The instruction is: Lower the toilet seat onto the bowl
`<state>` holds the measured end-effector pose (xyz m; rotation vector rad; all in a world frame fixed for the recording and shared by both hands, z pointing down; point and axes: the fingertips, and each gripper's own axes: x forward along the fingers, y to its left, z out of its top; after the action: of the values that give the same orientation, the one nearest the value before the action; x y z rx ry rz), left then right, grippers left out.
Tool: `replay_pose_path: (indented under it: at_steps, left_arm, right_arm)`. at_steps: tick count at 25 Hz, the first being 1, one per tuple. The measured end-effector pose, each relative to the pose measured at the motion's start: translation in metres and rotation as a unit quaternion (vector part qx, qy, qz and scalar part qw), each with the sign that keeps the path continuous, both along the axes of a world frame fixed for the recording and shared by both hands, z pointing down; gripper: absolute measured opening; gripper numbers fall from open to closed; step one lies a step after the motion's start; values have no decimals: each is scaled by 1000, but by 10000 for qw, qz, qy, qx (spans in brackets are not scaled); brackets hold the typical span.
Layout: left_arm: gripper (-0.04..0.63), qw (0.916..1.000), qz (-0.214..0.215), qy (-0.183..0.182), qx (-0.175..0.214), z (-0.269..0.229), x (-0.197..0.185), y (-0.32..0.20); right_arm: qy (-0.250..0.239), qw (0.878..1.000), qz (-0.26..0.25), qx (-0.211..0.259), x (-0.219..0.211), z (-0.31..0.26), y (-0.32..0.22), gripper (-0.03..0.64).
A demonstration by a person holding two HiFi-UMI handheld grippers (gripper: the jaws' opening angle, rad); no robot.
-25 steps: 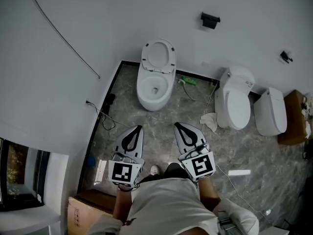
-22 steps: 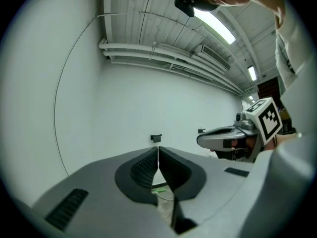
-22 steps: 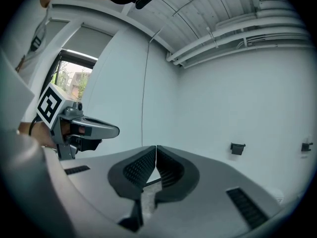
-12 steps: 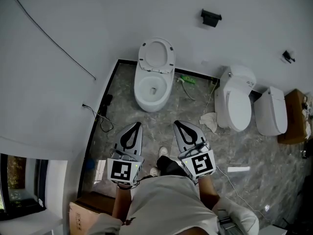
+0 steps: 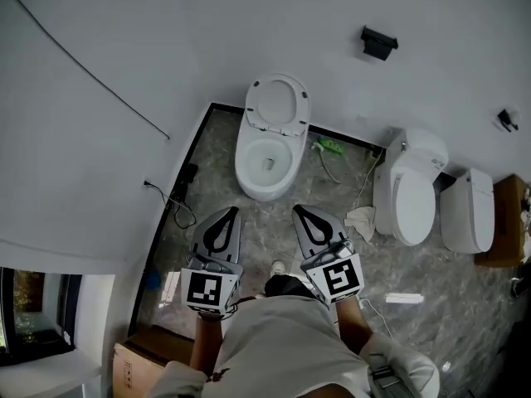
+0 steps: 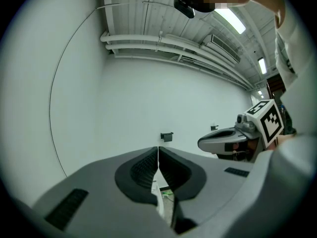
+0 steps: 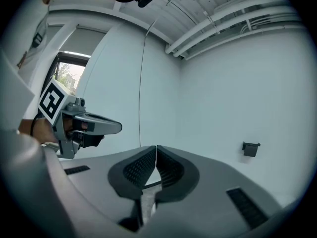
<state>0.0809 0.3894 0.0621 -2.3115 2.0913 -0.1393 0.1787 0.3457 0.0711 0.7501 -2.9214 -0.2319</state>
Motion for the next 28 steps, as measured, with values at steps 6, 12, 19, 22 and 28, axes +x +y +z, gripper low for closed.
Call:
replay_pose_path:
  at_steps: [6, 12, 19, 22, 28]
  left_arm:
    - [23, 9998, -188, -44, -15, -10, -13, -36]
    - [23, 9998, -165, -122, -23, -17, -32, -62]
    - [23, 9999, 127, 70, 11, -14, -72, -98]
    - [25, 9992, 404, 7, -8, -10, -95, -112]
    - [25, 9966, 819, 71, -20, -2, -142, -134]
  right_arm:
    - [17, 9998, -200, -66, -14, -8, -38, 21]
    - [-23, 9997, -207, -139, -33, -10, -64, 21]
    - [45, 9998, 156, -106, -72, -5, -94, 21]
    - [3, 9990, 423, -108, -94, -6, -104, 21]
    - [83, 9958, 906, -104, -138, 1, -122, 21]
